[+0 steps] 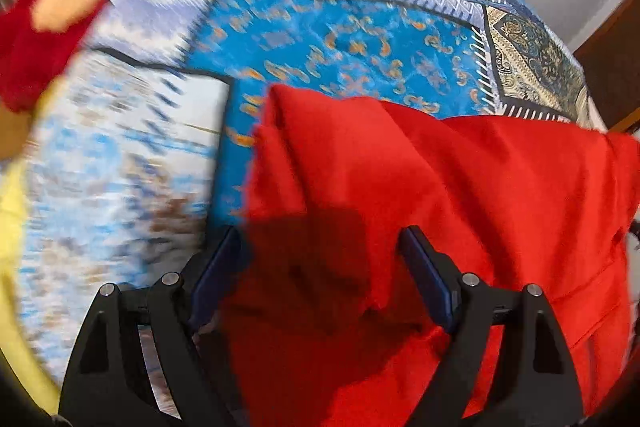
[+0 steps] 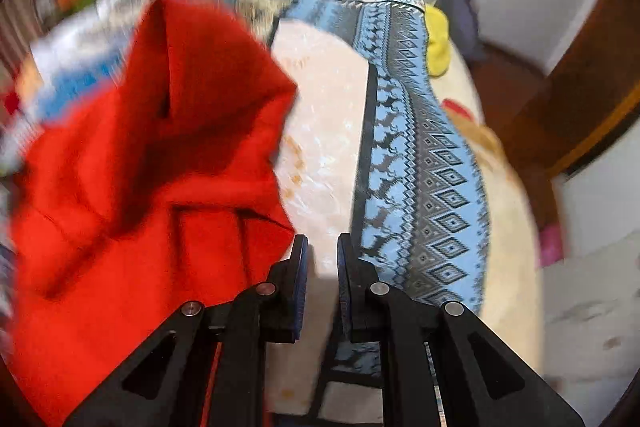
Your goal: Fold large clothes
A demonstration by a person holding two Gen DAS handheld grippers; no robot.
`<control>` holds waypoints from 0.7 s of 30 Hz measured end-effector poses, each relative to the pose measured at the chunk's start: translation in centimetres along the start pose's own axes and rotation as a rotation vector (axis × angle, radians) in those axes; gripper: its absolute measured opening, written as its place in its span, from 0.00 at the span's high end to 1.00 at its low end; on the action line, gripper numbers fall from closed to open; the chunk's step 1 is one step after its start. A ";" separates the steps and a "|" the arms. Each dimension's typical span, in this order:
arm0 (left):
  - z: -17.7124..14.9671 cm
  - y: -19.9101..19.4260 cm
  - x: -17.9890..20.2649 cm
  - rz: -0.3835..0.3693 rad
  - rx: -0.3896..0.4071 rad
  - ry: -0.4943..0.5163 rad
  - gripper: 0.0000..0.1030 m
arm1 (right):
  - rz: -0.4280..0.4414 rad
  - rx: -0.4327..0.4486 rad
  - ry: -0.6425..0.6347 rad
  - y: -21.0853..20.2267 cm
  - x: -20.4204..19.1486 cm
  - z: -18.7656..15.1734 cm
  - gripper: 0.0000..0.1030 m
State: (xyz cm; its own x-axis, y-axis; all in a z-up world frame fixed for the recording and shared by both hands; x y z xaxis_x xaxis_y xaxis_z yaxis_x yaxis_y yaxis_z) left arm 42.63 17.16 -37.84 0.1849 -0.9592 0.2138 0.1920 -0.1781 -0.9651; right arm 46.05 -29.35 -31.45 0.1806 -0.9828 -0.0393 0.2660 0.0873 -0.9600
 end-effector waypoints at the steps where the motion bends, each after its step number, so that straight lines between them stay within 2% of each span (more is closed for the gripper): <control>1: 0.2 0.8 0.5 -0.021 -0.019 -0.009 0.30 | 0.063 0.017 0.026 -0.7 0.0 0.5 0.91; 2: 0.3 1.4 0.8 -0.020 -0.032 -0.011 0.33 | 0.095 0.032 0.047 -1.5 -0.1 0.9 0.91; 3: 0.4 2.0 1.2 -0.003 -0.038 -0.009 0.41 | 0.116 0.043 0.061 -1.9 -0.2 1.6 0.91; 4: 0.6 2.5 1.6 0.026 -0.034 0.003 0.56 | 0.144 0.056 0.070 -2.3 -0.4 2.4 0.91; 6: 0.9 2.8 2.4 0.060 -0.028 0.037 0.74 | 0.191 0.065 0.064 -2.7 -1.6 4.0 0.91; 7: 1.1 2.6 2.9 0.078 -0.014 0.050 0.78 | 0.202 0.066 0.059 -2.7 -2.2 4.8 0.91; 10: 2.1 1.2 3.7 0.170 0.049 0.101 0.83 | 0.181 0.029 0.018 -0.9 -3.8 7.0 0.91; 14: 4.0 -1.6 3.4 0.225 0.138 0.094 0.84 | 0.138 -0.057 -0.039 3.3 -5.7 8.8 0.91; 17: 5.8 -3.4 2.1 0.255 0.187 0.072 0.84 | 0.097 -0.022 -0.094 5.0 -6.9 10.8 0.91; 21: 8.2 -4.3 0.4 0.288 0.219 0.046 0.84 | 0.074 0.004 -0.102 6.3 -7.7 14.1 0.91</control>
Point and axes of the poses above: each gripper's, at about its wrist camera, not at the fingertips, and y roughly the way its jaws point, x to its right, z to its top, the point moved 9 cm from there along y, roughly the way its jaws point, and after that the axes turned 10 degrees about -x, right-handed, at the moved point
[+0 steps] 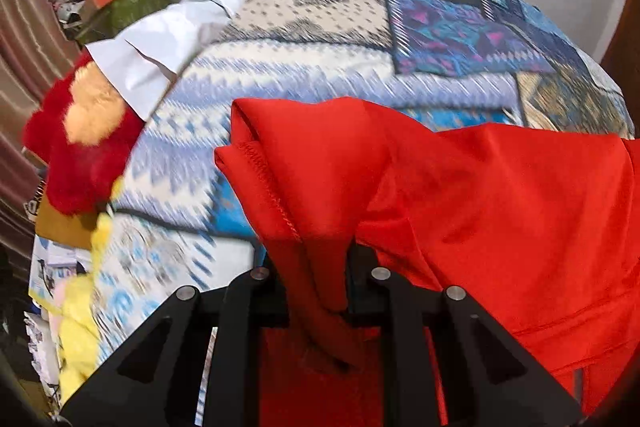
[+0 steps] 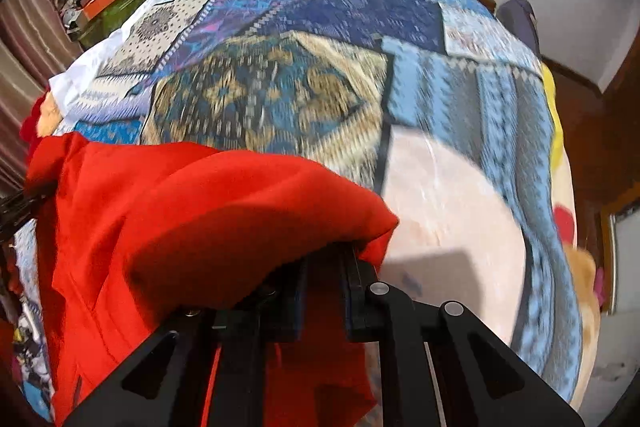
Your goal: Fold large clothes
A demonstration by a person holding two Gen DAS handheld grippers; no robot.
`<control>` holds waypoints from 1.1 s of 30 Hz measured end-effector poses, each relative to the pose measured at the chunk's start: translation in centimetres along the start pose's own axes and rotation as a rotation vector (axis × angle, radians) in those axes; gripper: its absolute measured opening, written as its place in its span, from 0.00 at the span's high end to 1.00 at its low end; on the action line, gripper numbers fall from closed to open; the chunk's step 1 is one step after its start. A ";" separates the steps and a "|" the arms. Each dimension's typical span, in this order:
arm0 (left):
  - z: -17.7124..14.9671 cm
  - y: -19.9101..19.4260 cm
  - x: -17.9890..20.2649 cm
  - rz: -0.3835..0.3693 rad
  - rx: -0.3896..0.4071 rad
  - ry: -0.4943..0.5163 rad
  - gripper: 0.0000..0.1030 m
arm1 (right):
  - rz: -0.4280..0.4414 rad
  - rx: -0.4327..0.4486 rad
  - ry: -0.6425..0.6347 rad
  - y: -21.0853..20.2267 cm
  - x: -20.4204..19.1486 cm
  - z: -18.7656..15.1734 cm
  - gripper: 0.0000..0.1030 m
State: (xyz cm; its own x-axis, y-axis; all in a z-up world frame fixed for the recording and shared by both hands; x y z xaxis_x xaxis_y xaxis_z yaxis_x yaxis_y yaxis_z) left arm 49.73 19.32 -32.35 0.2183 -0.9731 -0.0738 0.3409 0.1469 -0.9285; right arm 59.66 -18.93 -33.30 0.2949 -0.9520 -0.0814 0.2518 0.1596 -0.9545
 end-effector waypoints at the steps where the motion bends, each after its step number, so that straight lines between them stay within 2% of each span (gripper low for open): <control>1: 0.5 0.4 -0.3 0.005 0.000 -0.001 0.83 | -0.023 0.006 -0.008 0.2 0.0 0.9 0.91; 5: 1.3 2.7 -0.7 0.034 -0.039 0.008 0.81 | -0.121 0.025 -0.071 1.2 -0.6 3.3 0.91; 8: 0.9 5.0 -1.0 0.037 -0.084 -0.010 0.75 | -0.191 0.035 -0.120 1.3 -1.0 3.3 0.90; 9: 0.7 5.2 -0.9 0.042 -0.079 -0.008 0.74 | -0.215 0.048 -0.136 1.2 -1.1 3.2 0.84; 11: 0.6 5.3 -0.8 0.054 -0.068 0.000 0.73 | -0.310 0.077 -0.154 0.9 -0.5 2.7 0.42; 12: 0.5 5.3 -0.9 0.057 -0.069 0.001 0.71 | -0.435 0.107 -0.145 0.3 0.8 2.5 0.10; 13: 0.5 5.3 -0.9 0.055 -0.074 0.005 0.71 | -0.486 0.128 -0.142 0.0 1.8 2.2 0.04; 14: 0.4 5.3 -0.9 0.049 -0.079 0.010 0.70 | -0.468 0.126 -0.140 -0.1 2.2 1.8 0.05; 15: 0.3 5.2 -0.9 0.042 -0.087 0.019 0.70 | -0.388 0.093 -0.106 0.0 3.3 0.9 0.05; 18: -0.2 4.3 -0.8 0.046 -0.100 0.064 0.65 | -0.279 0.068 -0.002 -1.3 5.5 -0.5 0.05; 20: -0.8 3.0 -0.8 0.053 -0.088 0.085 0.61 | -0.240 0.087 0.054 -3.4 6.7 -1.3 0.05; 22: -1.4 1.1 -0.7 0.028 -0.065 0.095 0.53 | -0.165 0.122 0.085 -5.6 6.6 -1.6 0.05; 24: -1.4 -0.6 -0.5 0.012 -0.036 0.095 0.45 | -0.058 0.173 0.108 -8.4 5.6 -1.1 0.05; 26: -0.9 -2.2 -0.3 0.002 0.002 0.086 0.39 | 0.001 0.197 0.119 -10.0 4.1 -0.2 0.05; 28: -0.2 -3.2 0.1 -0.029 0.023 0.061 0.28 | 0.040 0.197 0.131 -10.7 2.5 1.2 0.04; 31: 1.1 -2.9 1.1 -0.078 0.022 0.022 0.24 | 0.073 0.173 0.121 -9.5 -0.3 3.1 0.04; 33: 1.5 -1.4 2.1 -0.082 -0.006 0.026 0.24 | 0.053 0.149 0.108 -7.6 -1.1 3.7 0.04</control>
Point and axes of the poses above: each gripper's, at about its wrist camera, not at the fingertips, and y roughly the way its jaws point, x to its right, z to its top, the point moved 9 cm from there along y, roughly the way its jaws point, and after that the axes turned 10 degrees about -x, right-handed, at the moved point
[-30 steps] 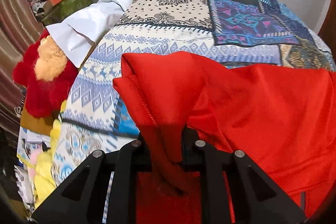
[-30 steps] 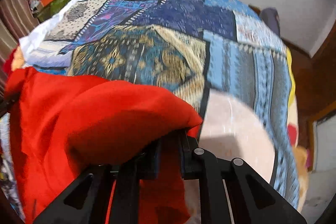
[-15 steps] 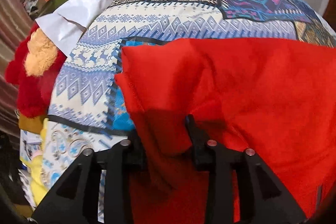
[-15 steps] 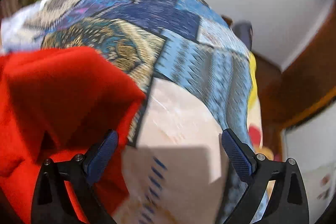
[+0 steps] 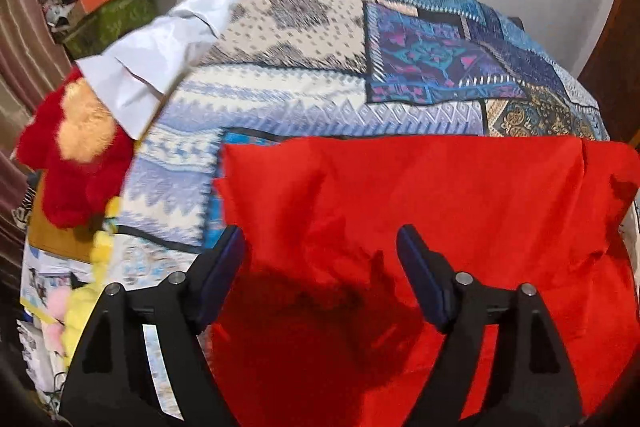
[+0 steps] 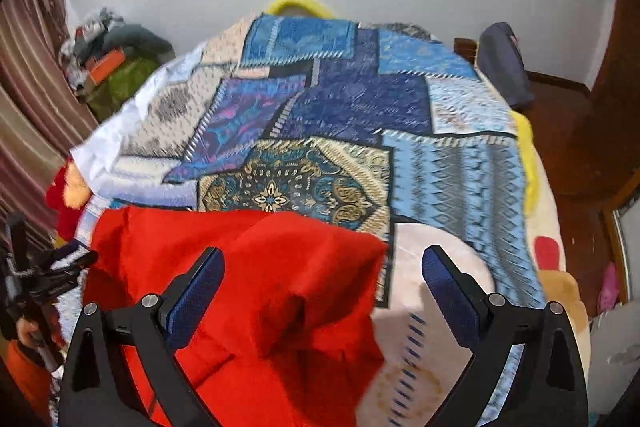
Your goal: Fold large clothes
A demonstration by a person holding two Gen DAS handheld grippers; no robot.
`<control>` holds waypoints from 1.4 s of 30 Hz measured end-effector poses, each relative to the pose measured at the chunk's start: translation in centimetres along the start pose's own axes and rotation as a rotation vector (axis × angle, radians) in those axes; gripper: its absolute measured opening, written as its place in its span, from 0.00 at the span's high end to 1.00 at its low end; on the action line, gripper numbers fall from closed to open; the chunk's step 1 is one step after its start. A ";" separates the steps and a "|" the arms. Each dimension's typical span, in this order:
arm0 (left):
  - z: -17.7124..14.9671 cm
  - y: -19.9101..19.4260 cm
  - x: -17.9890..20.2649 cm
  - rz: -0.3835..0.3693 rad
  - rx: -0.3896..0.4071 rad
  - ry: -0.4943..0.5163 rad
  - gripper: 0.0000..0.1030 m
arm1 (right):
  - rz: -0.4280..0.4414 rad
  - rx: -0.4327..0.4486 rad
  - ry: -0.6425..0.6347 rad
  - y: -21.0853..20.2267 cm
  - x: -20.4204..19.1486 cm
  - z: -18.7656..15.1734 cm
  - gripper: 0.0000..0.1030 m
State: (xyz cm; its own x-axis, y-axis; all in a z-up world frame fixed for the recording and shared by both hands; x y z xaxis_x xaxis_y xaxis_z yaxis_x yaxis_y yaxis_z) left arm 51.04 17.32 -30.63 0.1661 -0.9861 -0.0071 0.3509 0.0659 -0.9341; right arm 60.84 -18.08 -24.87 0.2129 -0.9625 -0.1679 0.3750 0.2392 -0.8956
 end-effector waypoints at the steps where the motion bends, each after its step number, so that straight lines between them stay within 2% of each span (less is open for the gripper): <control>1: 0.0 0.9 0.2 0.015 -0.014 0.007 0.24 | -0.018 -0.020 -0.004 1.5 0.0 0.0 0.04; 3: 0.0 3.0 0.3 0.096 -0.041 0.030 0.24 | -0.056 -0.049 -0.002 3.6 0.9 -0.3 0.04; 5: 0.0 5.0 -0.3 0.213 -0.060 0.053 0.24 | -0.133 -0.095 0.013 5.5 3.0 -1.0 0.04; 8: -0.3 6.6 -1.6 0.309 -0.052 0.075 0.24 | -0.142 -0.141 0.003 7.0 5.8 -2.4 0.04; 9: -0.4 6.7 -1.8 0.317 -0.047 0.084 0.21 | -0.132 -0.142 -0.007 7.1 6.5 -2.8 0.03; 13: -1.2 6.4 -2.1 0.293 -0.041 0.099 0.20 | -0.129 -0.126 -0.018 5.6 8.2 -4.2 0.02; 17: -2.4 4.2 -1.9 0.250 -0.045 0.096 0.20 | -0.126 -0.092 -0.005 2.7 8.4 -5.2 0.02; 23: -5.0 -2.2 -1.5 0.184 0.018 0.113 0.20 | -0.079 0.007 -0.015 -4.8 6.2 -7.2 0.02; 28: -7.7 -8.4 -1.5 0.069 0.079 0.058 0.20 | -0.089 0.086 -0.071 -10.9 3.3 -9.7 0.01; 32: -10.1 -13.0 -1.8 0.034 0.154 0.031 0.20 | -0.083 0.122 -0.096 -14.5 1.4 -12.4 0.00; 37: -13.5 -16.2 -2.6 0.029 0.215 0.022 0.20 | -0.071 0.130 -0.104 -16.6 -0.3 -16.5 0.00; 42: -17.7 -16.2 -4.0 0.042 0.205 0.029 0.19 | -0.052 0.089 -0.116 -16.1 -1.3 -21.1 0.00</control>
Point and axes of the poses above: each gripper's, at about its wrist camera, not at the fingertips, and y roughly the way its jaws point, x to its right, z to its top, the point moved 9 cm from there along y, roughly the way its jaws point, and after that the axes turned 10 degrees about -x, right-handed, at the moved point
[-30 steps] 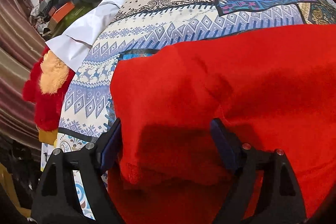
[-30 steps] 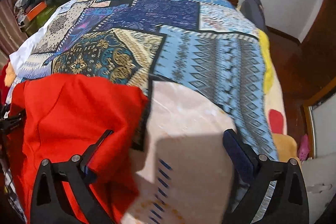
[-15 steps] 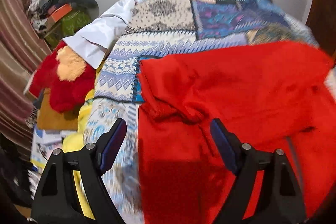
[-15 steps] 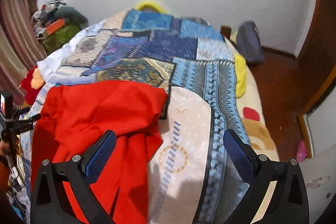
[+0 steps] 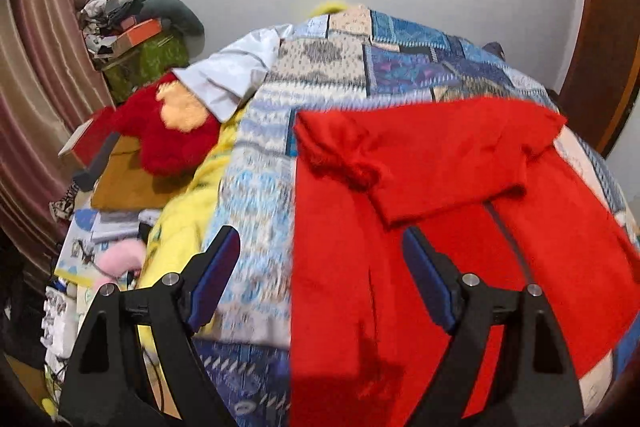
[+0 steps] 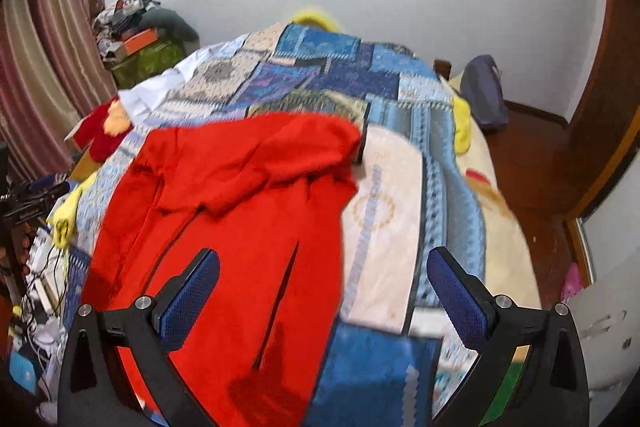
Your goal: Fold large clothes
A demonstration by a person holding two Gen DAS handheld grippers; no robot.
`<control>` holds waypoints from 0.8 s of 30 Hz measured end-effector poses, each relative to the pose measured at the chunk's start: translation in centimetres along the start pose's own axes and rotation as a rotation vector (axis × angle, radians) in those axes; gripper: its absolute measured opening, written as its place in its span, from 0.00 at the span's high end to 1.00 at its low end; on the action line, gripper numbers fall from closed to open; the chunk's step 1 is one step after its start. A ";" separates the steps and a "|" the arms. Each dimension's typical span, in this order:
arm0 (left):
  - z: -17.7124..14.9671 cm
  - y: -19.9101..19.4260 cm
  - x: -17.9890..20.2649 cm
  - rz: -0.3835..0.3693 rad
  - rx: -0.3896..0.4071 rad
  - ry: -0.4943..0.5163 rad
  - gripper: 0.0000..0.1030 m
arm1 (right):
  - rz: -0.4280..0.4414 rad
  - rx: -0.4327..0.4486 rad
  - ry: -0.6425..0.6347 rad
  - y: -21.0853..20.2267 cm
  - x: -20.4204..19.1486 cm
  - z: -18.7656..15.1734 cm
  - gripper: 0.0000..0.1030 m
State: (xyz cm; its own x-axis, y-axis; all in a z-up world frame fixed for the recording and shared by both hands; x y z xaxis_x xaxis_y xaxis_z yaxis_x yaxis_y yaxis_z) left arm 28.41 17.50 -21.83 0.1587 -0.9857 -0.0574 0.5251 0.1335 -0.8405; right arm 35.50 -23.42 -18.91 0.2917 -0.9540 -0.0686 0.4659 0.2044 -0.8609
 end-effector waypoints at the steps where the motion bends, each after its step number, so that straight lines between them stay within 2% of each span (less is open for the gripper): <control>1: -1.1 0.2 -0.3 0.005 -0.011 0.007 0.19 | 0.000 -0.015 -0.002 0.3 -0.2 -1.0 0.00; 4: -3.5 1.1 -1.0 0.032 -0.039 0.023 0.19 | 0.007 -0.061 -0.009 1.2 -0.4 -3.5 0.00; 7: -6.3 2.7 -1.6 0.011 -0.126 0.014 0.20 | 0.032 -0.134 0.008 2.6 -0.6 -6.1 0.00; 14: -12.6 6.9 -1.1 -0.161 -0.356 -0.070 0.20 | 0.156 -0.262 0.099 5.3 -1.9 -10.7 0.01; 17: -14.3 8.2 -0.3 -0.168 -0.409 -0.049 0.20 | 0.164 -0.240 0.116 5.5 -2.5 -11.2 0.03; 19: -15.4 9.6 -0.1 -0.162 -0.444 -0.053 0.21 | 0.202 -0.238 0.132 5.4 -3.0 -11.3 0.05; 20: -16.0 10.3 0.0 -0.163 -0.471 -0.063 0.23 | 0.212 -0.231 0.139 5.4 -3.2 -11.2 0.06; 21: -16.6 11.1 0.2 -0.174 -0.506 -0.081 0.32 | 0.214 -0.227 0.138 5.4 -3.4 -11.2 0.08; 22: -17.3 11.9 0.4 -0.182 -0.541 -0.101 0.36 | 0.211 -0.228 0.130 5.5 -3.6 -11.2 0.11; 23: -17.4 12.2 0.4 -0.179 -0.541 -0.115 0.36 | 0.212 -0.227 0.124 5.5 -3.7 -11.1 0.13; 24: -17.3 12.3 0.5 -0.176 -0.531 -0.137 0.38 | 0.218 -0.223 0.119 5.5 -3.9 -11.0 0.20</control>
State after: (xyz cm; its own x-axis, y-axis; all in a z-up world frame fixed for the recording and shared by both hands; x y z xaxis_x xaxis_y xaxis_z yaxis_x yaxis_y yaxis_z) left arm 20.47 16.88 -41.56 0.2326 -0.9611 0.1490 0.0676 -0.1369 -0.9883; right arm 27.76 -21.01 -28.90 0.2588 -0.9147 -0.3105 0.2051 0.3661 -0.9077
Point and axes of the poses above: each gripper's, at about its wrist camera, not at the fingertips, and y roughly the way its jaws point, x to its right, z to its top, the point moved 9 cm from there along y, roughly the way its jaws point, and after that the axes turned 10 degrees about -x, right-handed, at the moved point
